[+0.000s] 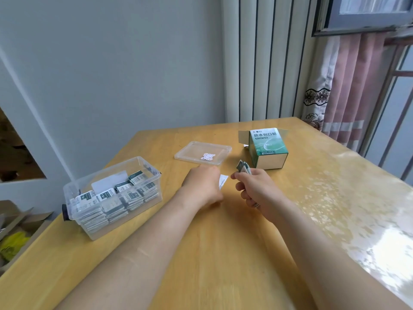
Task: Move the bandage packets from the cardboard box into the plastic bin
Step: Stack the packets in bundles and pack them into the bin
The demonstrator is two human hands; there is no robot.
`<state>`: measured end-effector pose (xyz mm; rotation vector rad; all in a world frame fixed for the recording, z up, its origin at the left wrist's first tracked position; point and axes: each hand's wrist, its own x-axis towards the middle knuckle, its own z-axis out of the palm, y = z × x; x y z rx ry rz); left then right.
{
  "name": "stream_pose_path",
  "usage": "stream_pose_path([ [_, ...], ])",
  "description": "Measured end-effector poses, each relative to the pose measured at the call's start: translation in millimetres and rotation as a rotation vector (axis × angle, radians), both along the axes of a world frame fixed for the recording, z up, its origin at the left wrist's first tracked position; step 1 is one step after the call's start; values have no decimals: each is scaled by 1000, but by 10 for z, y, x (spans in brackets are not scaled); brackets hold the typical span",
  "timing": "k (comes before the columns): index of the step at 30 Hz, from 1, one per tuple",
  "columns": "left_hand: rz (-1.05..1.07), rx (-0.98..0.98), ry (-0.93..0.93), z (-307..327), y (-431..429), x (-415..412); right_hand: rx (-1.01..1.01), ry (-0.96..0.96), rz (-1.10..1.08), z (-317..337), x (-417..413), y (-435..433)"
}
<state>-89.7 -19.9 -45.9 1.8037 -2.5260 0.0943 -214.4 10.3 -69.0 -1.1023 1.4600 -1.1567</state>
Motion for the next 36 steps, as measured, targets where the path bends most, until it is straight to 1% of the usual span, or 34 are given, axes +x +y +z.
stream_pose_path([
  [3, -18, -23, -33, -18, 40, -55, -8, 12, 3, -15, 8, -16],
  [10, -116, -107, -174, -74, 98, -79, -10, 26, 14, -28, -9, -27],
  [19, -167, -114, -222, -13, 111, -53, 15, -29, 0, -39, -13, -57],
  [20, -153, -92, -175, -6, 94, -25, 19, -59, -1, -40, -8, -59],
  [21, -118, -53, -73, 13, 75, 11, 25, -104, -6, -44, -13, -61],
  [22, -64, -10, 87, 39, 53, 61, 31, -155, -16, -45, -17, -67],
  [23, 0, 40, 299, 64, 44, 117, 38, -203, -28, -46, -25, -69],
  [24, 53, 108, 550, 81, 49, 166, 44, -250, -37, -47, -35, -65],
  [26, 96, 312, 1100, 86, 112, 240, 60, -356, -14, -48, -32, -45],
  [27, 89, 413, 1298, 83, 165, 252, 71, -420, 17, -49, -21, -30],
  [28, 75, 488, 1427, 74, 218, 261, 77, -479, 51, -44, 7, -12],
  [30, 52, 591, 1579, 33, 303, 252, 56, -576, 103, -41, 63, 8],
  [33, 43, 686, 1686, -6, 367, 255, -15, -667, 110, -30, 101, 19],
  [35, 46, 676, 1711, -7, 399, 257, -85, -616, 105, -15, 109, 39],
  [36, 56, 627, 1694, -18, 416, 245, -116, -578, 111, -20, 115, 53],
])
